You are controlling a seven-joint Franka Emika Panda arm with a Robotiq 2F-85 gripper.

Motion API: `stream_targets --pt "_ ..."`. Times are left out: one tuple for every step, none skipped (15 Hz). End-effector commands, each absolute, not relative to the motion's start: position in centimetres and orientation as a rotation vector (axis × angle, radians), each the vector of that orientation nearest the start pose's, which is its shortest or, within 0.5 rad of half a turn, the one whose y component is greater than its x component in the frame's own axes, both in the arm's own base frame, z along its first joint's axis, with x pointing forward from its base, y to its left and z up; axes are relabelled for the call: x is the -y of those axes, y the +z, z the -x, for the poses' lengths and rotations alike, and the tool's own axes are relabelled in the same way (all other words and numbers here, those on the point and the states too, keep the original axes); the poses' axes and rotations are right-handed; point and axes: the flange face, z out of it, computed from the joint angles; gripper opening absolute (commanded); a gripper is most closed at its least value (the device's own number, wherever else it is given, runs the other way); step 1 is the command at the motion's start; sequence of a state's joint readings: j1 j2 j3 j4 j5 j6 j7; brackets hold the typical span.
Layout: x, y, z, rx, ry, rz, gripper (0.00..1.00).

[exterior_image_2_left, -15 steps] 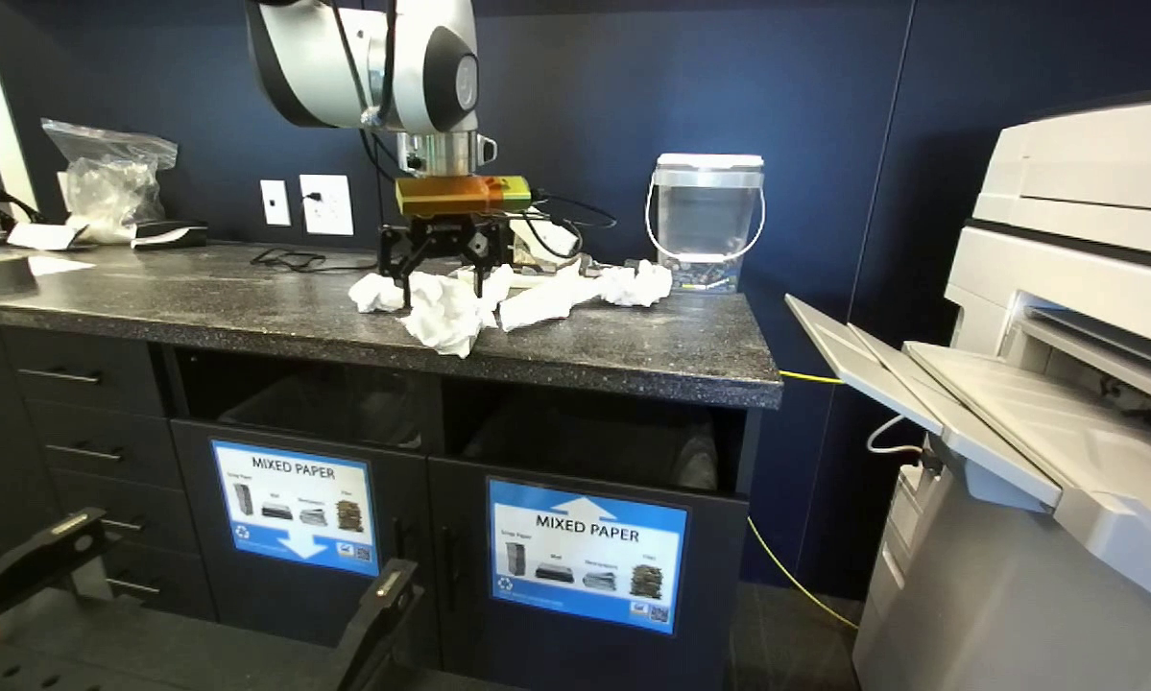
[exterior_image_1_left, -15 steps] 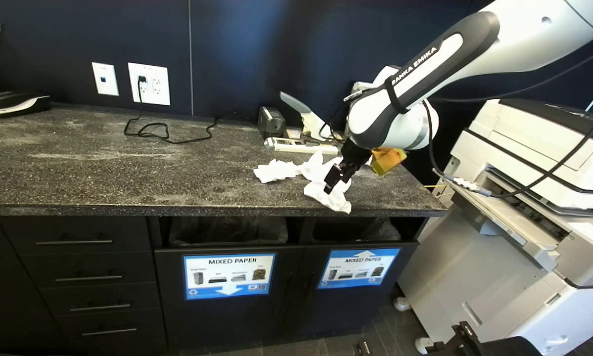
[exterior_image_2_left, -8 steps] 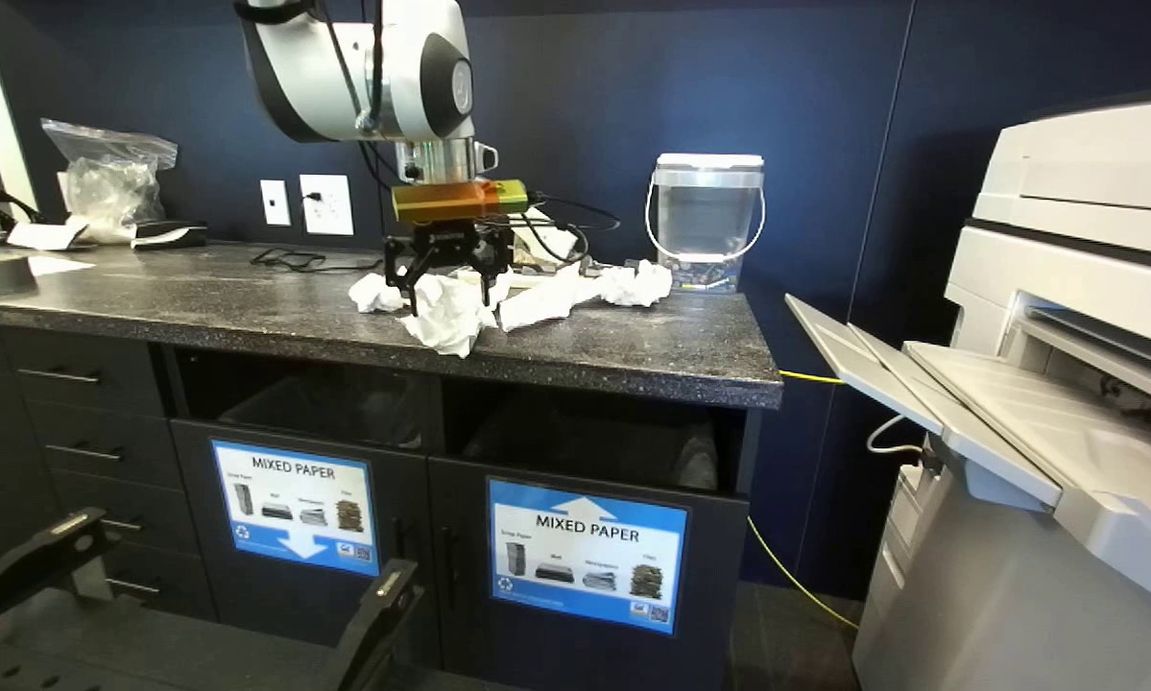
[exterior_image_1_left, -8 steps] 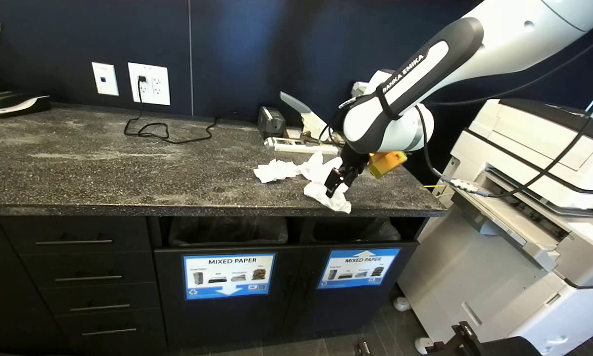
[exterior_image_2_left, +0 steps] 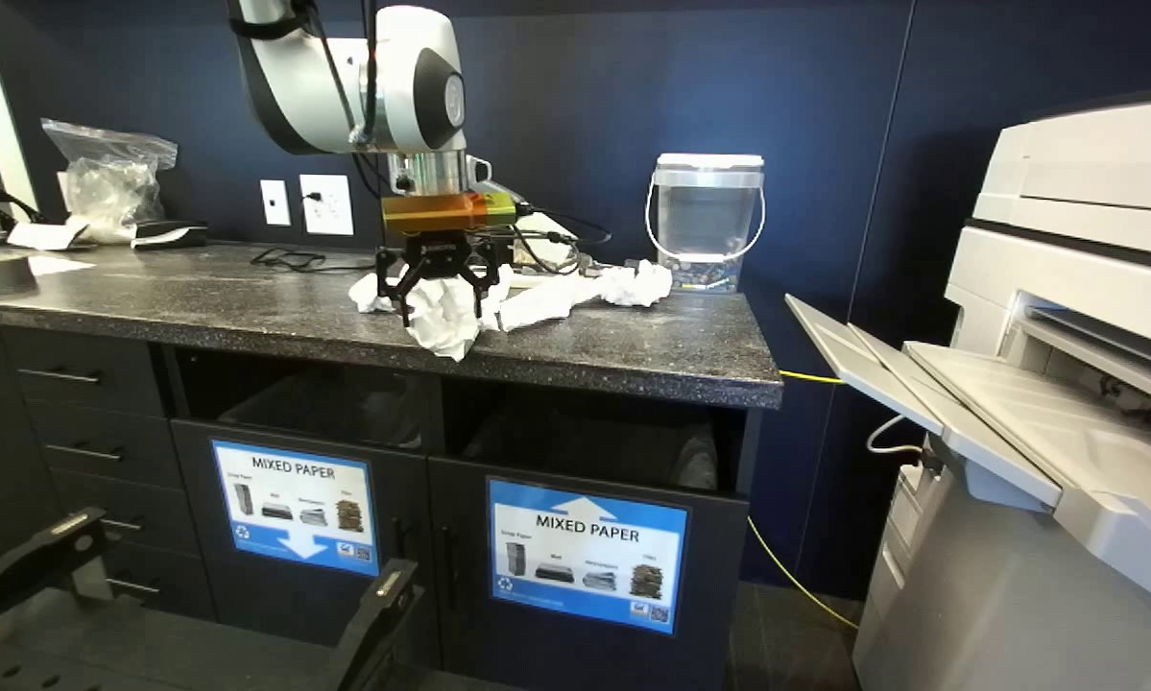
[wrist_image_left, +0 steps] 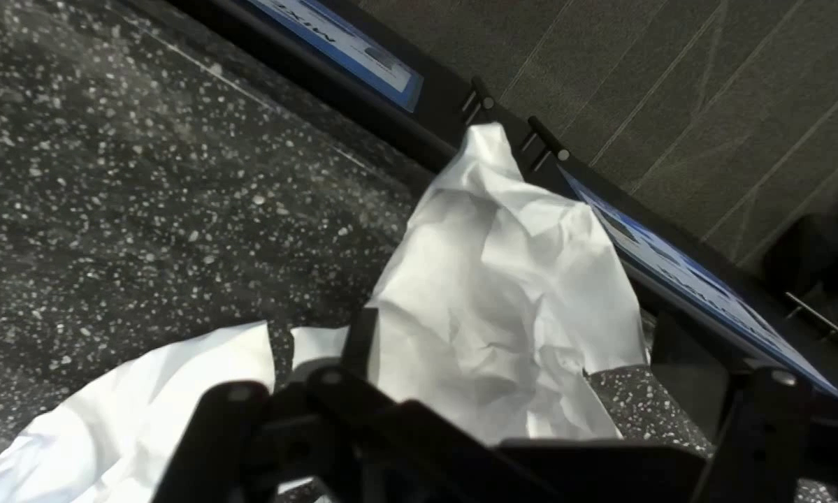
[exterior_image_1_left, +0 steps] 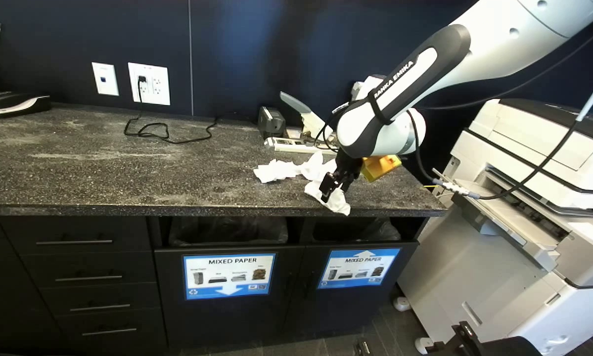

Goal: Place the papers on the counter inside the bin on the right

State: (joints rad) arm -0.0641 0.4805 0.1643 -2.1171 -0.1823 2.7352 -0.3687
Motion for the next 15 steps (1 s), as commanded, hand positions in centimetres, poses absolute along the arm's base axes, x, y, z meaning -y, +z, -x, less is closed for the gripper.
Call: stream_targets --pt "-7.2 19.6 -59.6 0.917 -0.219 3.022 1.00" --pt "-7.2 19.5 -59.7 0.915 -0.215 3.021 1.00" --pt "-7.2 19.3 -59.7 0.913 -0.211 3.020 1.00" --pt "-7.3 19.1 -59.7 0.912 -0.206 3.020 1.00" --pt "-7.3 18.9 -59.8 0.910 -0.201 3.020 1.00" --pt "-7.2 18.7 -59.8 0.908 -0.198 3.019 0.92" --pt "-7.2 18.4 -59.8 0.904 -0.195 3.020 0.75" --pt "-7.2 18.3 -59.8 0.903 -0.195 3.021 0.68" --pt "-7.1 18.1 -59.8 0.900 -0.193 3.021 0.58" --pt "-7.1 18.1 -59.9 0.899 -0.193 3.023 0.51" --pt "-7.0 18.1 -59.9 0.897 -0.195 3.025 0.42" --pt "-6.9 18.2 -60.0 0.895 -0.196 3.027 0.36" --pt "-6.8 18.2 -60.0 0.894 -0.198 3.029 0.29" --pt "-6.7 18.2 -60.0 0.893 -0.199 3.031 0.21" --pt "-6.6 18.2 -60.1 0.892 -0.199 3.033 0.15"
